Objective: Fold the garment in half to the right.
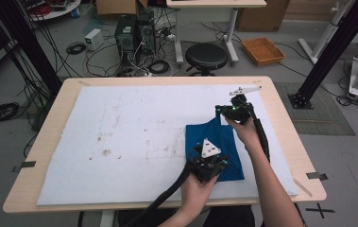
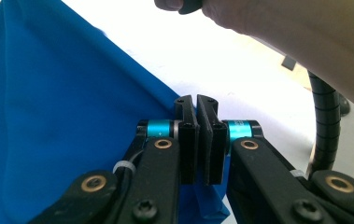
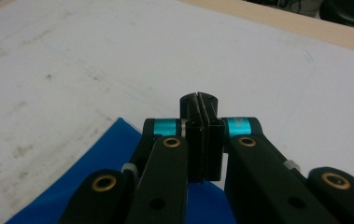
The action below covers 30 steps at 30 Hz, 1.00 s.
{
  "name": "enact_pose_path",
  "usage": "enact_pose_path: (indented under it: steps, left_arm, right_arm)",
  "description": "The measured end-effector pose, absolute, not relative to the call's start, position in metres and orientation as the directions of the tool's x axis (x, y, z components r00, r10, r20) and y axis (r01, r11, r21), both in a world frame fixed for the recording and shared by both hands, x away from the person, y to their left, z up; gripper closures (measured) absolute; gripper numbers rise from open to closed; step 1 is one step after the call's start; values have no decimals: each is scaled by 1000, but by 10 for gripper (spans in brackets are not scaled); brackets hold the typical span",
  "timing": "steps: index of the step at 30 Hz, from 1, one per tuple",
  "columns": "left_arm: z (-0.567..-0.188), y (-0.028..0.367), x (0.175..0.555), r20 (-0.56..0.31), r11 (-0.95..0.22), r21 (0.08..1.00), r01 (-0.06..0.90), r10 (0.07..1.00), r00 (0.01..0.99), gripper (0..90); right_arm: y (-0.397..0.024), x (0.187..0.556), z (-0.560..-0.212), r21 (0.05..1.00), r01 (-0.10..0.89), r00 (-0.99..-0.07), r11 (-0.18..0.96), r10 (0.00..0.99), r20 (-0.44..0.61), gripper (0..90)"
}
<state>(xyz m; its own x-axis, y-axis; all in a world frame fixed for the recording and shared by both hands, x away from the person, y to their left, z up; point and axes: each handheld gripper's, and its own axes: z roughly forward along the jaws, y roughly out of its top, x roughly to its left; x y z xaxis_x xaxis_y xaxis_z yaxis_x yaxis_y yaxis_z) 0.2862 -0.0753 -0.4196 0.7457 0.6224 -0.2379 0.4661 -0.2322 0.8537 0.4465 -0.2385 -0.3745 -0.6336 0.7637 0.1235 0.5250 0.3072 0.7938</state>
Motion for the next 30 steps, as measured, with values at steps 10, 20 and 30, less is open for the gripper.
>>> enact_pose_path:
  steps: [10,20,30]
  left_arm:
    - [-430,-108,295,-245,-258,841,475,601,761,867]
    - [-419,-99,287,-211,-235,890,392,548,809,547]
    - [-391,-23,285,-86,-244,921,305,635,767,506]
  right_arm:
    - [-266,449,-390,759,559,-581,332,810,74,900]
    - [-284,443,-395,760,589,-499,274,863,76,683]
    - [-288,422,-406,769,590,-489,246,867,97,689]
